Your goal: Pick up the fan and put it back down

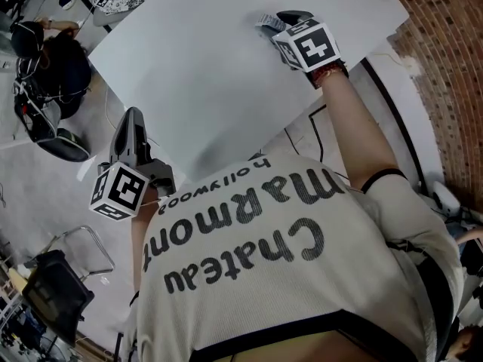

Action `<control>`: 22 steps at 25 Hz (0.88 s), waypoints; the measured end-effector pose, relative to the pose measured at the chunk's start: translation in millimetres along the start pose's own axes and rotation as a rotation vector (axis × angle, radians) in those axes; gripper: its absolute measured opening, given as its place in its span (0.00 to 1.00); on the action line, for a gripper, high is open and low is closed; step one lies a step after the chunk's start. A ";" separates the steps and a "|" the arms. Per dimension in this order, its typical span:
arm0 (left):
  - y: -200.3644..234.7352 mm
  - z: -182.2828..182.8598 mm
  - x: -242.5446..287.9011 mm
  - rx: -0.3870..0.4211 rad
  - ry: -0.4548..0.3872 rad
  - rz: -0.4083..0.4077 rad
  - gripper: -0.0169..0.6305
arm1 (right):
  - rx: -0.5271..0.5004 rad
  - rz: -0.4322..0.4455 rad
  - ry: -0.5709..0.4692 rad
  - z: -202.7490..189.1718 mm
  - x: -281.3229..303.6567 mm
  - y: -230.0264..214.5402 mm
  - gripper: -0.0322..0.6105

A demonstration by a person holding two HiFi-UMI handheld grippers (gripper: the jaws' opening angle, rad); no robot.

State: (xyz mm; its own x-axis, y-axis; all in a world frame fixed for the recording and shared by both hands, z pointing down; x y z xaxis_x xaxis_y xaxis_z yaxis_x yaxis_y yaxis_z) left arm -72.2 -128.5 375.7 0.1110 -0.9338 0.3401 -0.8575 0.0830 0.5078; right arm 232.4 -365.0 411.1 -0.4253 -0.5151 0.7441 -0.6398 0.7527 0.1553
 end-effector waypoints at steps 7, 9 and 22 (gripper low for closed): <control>0.8 0.9 -4.7 0.002 -0.004 0.009 0.03 | 0.040 0.007 -0.009 -0.8 1.9 -8.9 0.34; 1.5 1.0 -6.5 0.002 -0.005 0.014 0.03 | 0.064 0.012 -0.013 -0.4 1.2 -12.1 0.34; 3.8 -1.2 -9.4 -0.013 -0.016 0.027 0.03 | 0.130 0.002 -0.019 -3.6 1.4 -27.7 0.32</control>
State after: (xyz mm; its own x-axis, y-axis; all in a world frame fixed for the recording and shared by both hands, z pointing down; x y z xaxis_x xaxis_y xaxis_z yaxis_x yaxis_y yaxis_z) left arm -75.9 -119.1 375.4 0.0798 -0.9366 0.3411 -0.8535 0.1126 0.5087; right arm 251.8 -385.1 410.2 -0.4376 -0.5226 0.7317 -0.7162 0.6946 0.0677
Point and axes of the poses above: the fingertips, and each gripper's own axes: x forward along the fingers, y to its left, z out of its top, the point moved 6 cm from there along -x, backward along the fingers, and after that the axes turned 2 degrees about y, right-handed, at the moved point
